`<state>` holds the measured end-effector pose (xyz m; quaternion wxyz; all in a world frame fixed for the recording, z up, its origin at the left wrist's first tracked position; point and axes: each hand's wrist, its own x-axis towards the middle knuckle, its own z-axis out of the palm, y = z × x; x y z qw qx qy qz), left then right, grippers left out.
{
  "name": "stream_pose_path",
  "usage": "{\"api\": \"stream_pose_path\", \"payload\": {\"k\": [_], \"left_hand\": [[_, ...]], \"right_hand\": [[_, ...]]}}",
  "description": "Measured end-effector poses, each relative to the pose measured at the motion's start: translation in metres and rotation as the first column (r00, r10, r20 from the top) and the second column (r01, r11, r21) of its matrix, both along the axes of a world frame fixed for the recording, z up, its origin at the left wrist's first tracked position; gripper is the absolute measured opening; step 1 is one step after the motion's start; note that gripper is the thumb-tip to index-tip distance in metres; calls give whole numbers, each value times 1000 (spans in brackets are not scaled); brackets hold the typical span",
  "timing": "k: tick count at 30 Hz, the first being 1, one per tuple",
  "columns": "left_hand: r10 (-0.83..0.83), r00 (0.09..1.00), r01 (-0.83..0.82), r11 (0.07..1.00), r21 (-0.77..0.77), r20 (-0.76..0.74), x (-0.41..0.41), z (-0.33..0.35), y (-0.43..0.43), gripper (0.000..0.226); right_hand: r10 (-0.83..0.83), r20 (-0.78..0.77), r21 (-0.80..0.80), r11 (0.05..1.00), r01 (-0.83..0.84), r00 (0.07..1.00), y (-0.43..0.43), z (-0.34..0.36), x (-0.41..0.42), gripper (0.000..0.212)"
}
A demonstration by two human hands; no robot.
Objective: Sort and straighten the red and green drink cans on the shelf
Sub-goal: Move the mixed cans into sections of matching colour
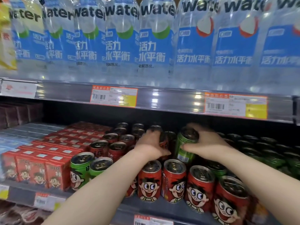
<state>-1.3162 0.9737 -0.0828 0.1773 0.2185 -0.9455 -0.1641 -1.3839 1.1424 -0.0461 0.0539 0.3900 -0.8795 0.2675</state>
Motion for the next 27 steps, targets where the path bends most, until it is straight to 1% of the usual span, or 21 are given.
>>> {"api": "stream_pose_path", "payload": {"k": [2, 4, 6, 7, 9, 11, 12, 13, 14, 15, 18, 20, 21, 24, 27], "left_hand": [[-8, 988, 17, 998, -54, 154, -2, -6, 0, 73], [-7, 961, 41, 992, -117, 276, -3, -8, 2, 58], [-8, 945, 56, 989, -140, 326, -4, -8, 3, 55], [-22, 943, 64, 991, -117, 332, -5, -7, 3, 56], [-75, 956, 82, 997, -13, 283, 0, -3, 2, 58], [-96, 983, 85, 994, 75, 155, 18, 4, -2, 57], [-84, 993, 77, 993, 89, 81, 31, 7, -6, 57], [-64, 998, 62, 996, 64, 29, 47, 9, -12, 56], [-44, 999, 44, 999, 8, 12, 65, 11, -19, 57], [-13, 999, 15, 999, -51, 32, 83, 10, -28, 60], [107, 969, -65, 980, -188, 221, 127, 0, -51, 81], [128, 935, -31, 958, -285, 330, 140, -15, -58, 91], [122, 933, -5, 945, -326, 337, 143, -23, -60, 93], [85, 970, 12, 919, -394, 229, 146, -35, -62, 91], [59, 989, -3, 923, -385, 133, 152, -35, -62, 89]], "right_hand": [[1, -20, -1, 1000, -1, 1000, 0, -2, -1, 67], [3, -41, 15, 1000, -2, 999, -2, -2, -2, 69], [3, -51, 25, 1000, -2, 999, -5, -3, -3, 75], [0, -53, 27, 1000, 2, 999, -6, -3, -3, 78], [-1, -66, 28, 1000, 3, 998, -10, -3, -3, 82], [1, -74, 32, 999, 2, 997, -13, -2, 0, 84], [7, -78, 33, 999, -4, 997, -14, -1, 1, 84], [13, -78, 32, 999, -10, 997, -16, 0, 2, 84], [21, -82, 28, 999, -19, 996, -18, 1, 4, 84], [28, -82, 26, 999, -26, 996, -20, 2, 6, 84], [62, -81, 6, 998, -62, 995, -29, 5, 14, 86], [92, -79, -19, 995, -94, 993, -36, 7, 23, 85], [112, -84, -22, 993, -114, 990, -40, 8, 29, 84], [184, -114, 8, 983, -184, 976, -51, 8, 44, 80], [224, -82, 0, 974, -225, 971, -57, 5, 53, 84]]}}
